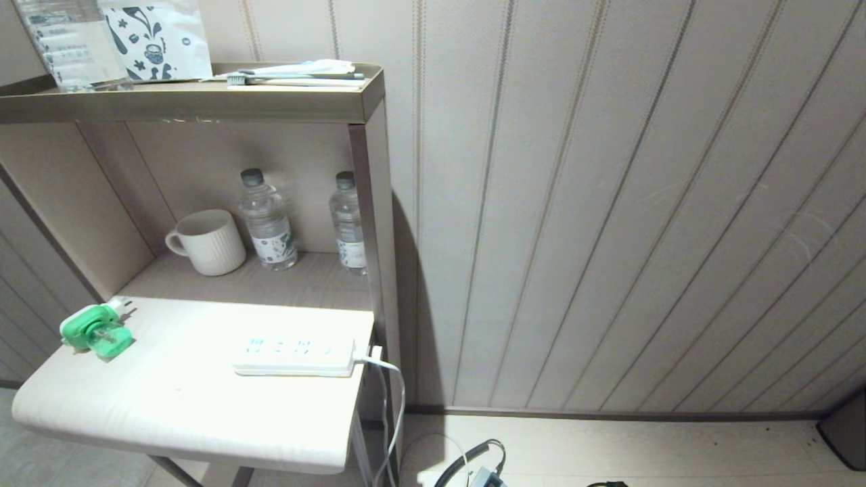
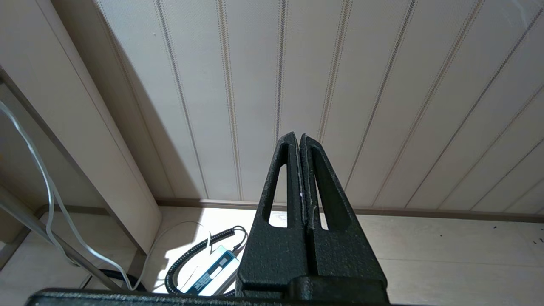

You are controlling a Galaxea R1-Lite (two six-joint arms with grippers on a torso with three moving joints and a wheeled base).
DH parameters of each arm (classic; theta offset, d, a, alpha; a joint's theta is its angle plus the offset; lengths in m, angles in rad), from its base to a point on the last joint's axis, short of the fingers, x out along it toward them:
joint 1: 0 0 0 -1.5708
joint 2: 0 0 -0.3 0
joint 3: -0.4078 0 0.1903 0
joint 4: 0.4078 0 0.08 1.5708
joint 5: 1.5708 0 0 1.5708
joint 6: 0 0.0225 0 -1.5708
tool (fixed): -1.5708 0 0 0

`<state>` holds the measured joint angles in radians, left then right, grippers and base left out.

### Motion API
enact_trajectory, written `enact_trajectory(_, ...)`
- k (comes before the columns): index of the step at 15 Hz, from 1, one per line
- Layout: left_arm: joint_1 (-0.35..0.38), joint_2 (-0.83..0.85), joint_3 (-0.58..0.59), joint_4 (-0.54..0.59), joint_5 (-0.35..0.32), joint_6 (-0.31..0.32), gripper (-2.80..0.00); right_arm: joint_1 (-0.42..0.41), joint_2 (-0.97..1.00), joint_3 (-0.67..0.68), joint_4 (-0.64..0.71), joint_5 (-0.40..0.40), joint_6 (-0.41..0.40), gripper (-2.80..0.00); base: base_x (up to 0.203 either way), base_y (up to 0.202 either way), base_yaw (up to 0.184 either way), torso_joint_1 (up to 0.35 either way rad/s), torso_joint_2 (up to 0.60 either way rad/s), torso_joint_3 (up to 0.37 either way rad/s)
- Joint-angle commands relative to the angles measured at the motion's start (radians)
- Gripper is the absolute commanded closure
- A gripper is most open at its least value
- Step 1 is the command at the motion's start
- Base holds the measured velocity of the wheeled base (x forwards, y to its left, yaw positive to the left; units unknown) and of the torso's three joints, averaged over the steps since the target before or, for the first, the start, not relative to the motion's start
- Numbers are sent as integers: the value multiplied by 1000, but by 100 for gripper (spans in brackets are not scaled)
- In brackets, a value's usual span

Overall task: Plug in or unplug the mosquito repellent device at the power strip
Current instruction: Pick up the mosquito repellent liquid

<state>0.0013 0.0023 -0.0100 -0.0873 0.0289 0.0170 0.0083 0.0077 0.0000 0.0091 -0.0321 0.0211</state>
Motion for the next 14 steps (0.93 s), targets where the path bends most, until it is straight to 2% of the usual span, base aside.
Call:
enact_trajectory(1,0,29,-106,22,38,6,0,-1,2,0,0,0,0,0,0,0,0,0,0,0)
enact_trajectory(5,0,138,-555,186,125,17,0,-2,2,0,0,0,0,0,0,0,0,0,0,0)
enact_trajectory(8,-3,298,-876,458,203,8,0,-2,2,0,0,0,0,0,0,0,0,0,0,0)
enact_trajectory(11,-5,509,-1055,728,267,-40,0,-2,2,0,0,0,0,0,0,0,0,0,0,0)
enact_trajectory(12,-6,574,-1092,819,279,-63,0,-1,2,0,0,0,0,0,0,0,0,0,0,0)
enact_trajectory(14,-6,679,-1116,926,291,-114,0,-1,2,0,0,0,0,0,0,0,0,0,0,0)
